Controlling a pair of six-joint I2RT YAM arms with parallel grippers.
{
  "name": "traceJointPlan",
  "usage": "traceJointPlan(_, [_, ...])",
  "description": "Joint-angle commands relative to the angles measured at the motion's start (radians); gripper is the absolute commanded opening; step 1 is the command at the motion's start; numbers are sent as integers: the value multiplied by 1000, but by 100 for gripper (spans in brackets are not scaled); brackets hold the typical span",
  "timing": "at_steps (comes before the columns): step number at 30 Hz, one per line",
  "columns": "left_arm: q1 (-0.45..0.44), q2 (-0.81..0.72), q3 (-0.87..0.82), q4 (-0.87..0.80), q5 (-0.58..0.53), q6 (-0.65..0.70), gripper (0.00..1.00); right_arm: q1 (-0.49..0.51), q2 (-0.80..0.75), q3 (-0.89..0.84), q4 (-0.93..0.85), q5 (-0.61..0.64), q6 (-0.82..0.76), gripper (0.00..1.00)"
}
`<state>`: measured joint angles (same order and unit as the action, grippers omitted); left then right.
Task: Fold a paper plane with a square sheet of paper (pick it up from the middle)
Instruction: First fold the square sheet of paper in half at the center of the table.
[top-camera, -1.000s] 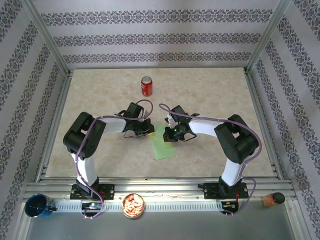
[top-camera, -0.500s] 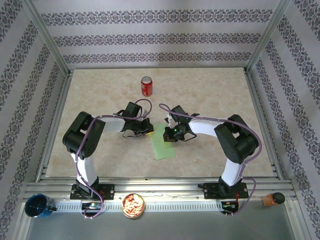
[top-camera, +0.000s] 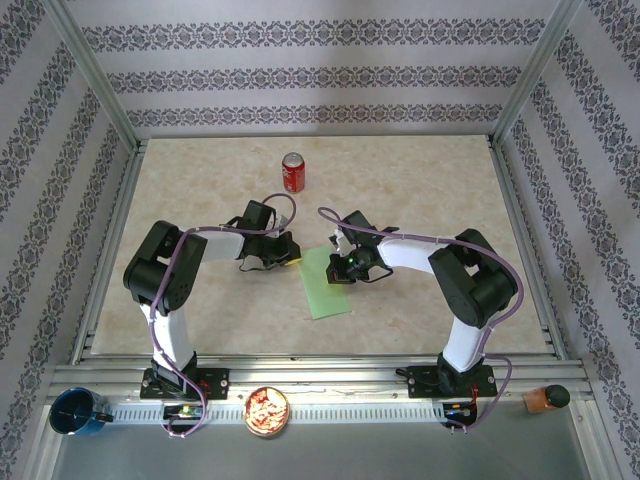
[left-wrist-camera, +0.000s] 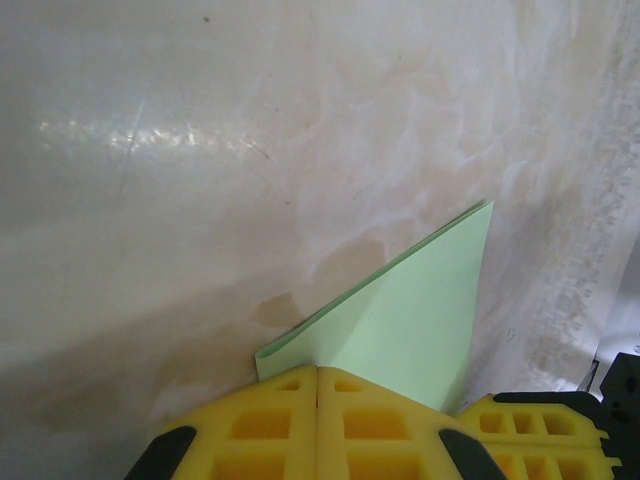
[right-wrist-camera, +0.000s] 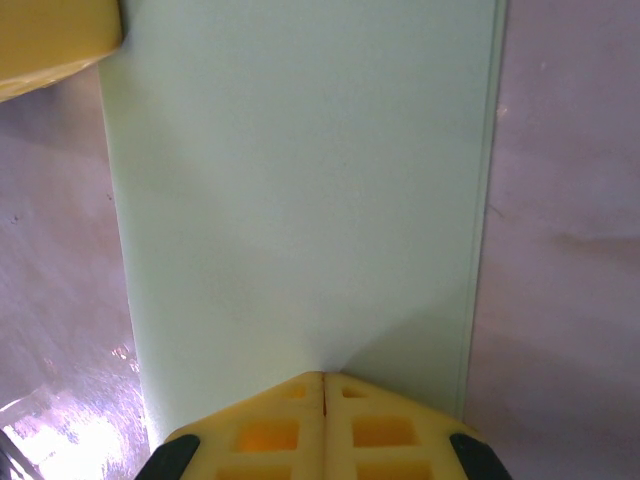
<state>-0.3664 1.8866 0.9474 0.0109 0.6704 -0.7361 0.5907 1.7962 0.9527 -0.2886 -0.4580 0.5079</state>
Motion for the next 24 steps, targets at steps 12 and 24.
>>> traceJointPlan(12, [75,38,14,-25,-111,-27,2,-3,31,-31,-95,60,-11,0])
traceJointPlan(24, [83,-17,77,-105,-129,-39,3,-4,31,-31,-98,58,-13,0])
